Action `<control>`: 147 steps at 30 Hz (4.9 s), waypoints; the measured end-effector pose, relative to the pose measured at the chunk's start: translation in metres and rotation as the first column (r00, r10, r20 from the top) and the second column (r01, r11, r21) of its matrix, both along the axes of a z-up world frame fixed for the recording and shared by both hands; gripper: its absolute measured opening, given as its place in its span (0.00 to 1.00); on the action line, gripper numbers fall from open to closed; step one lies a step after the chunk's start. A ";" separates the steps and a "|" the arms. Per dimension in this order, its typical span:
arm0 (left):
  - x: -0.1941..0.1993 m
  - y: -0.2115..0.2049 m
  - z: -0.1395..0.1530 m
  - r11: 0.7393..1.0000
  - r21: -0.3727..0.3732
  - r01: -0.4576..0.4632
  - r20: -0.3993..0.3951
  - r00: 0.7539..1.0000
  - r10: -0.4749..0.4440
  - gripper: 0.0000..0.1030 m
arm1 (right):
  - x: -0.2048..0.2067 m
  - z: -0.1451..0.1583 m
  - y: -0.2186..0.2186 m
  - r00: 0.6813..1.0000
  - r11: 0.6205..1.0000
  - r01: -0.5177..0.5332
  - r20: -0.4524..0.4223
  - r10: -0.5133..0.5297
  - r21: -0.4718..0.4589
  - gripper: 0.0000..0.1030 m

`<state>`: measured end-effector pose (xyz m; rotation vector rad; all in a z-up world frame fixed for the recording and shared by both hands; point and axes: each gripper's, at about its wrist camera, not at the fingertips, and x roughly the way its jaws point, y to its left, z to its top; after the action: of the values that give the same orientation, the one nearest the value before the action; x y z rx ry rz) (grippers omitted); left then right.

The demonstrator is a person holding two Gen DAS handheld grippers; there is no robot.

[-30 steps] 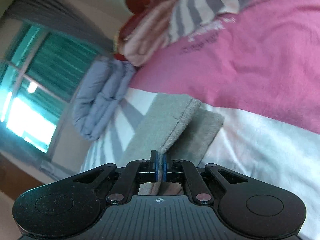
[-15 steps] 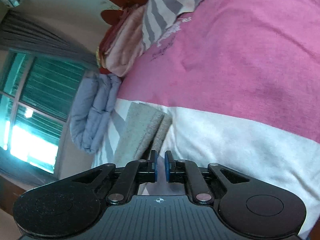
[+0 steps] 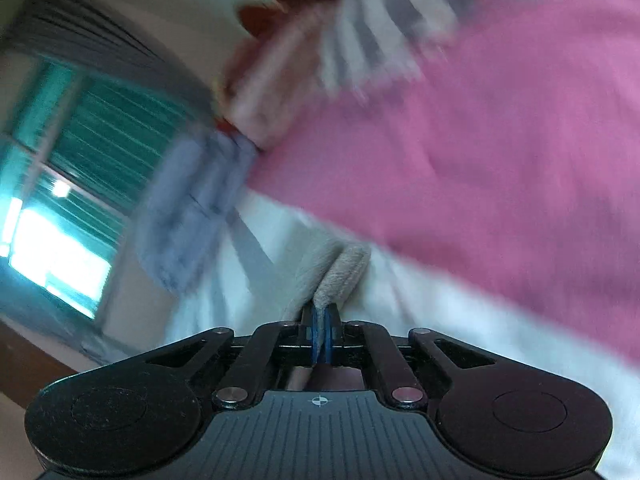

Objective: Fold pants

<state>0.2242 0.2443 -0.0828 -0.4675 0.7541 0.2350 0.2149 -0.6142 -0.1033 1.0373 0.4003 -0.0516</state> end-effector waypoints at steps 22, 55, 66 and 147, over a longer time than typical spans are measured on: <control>-0.014 0.015 0.016 0.999 -0.023 -0.036 0.071 0.997 0.037 0.79 | -0.008 0.024 0.070 0.990 0.990 -0.140 0.027 0.140 -0.011 0.19; 0.001 0.027 0.000 1.000 -0.009 -0.011 0.034 0.999 0.011 0.86 | 0.000 -0.011 0.016 0.994 0.998 -0.018 -0.104 0.025 0.060 0.04; 0.002 0.029 0.000 1.000 -0.011 0.002 0.027 1.000 -0.001 0.86 | -0.008 -0.015 0.018 0.996 0.999 0.008 -0.090 -0.004 0.042 0.04; -0.005 0.059 0.026 0.992 -0.019 -0.128 0.146 0.981 0.130 0.12 | -0.035 0.009 0.090 0.996 0.982 -0.091 -0.025 0.088 -0.167 0.11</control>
<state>0.2193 0.3037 -0.0570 -0.5379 0.5814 0.3147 0.1803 -0.5243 -0.0943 0.8520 0.4502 -0.0139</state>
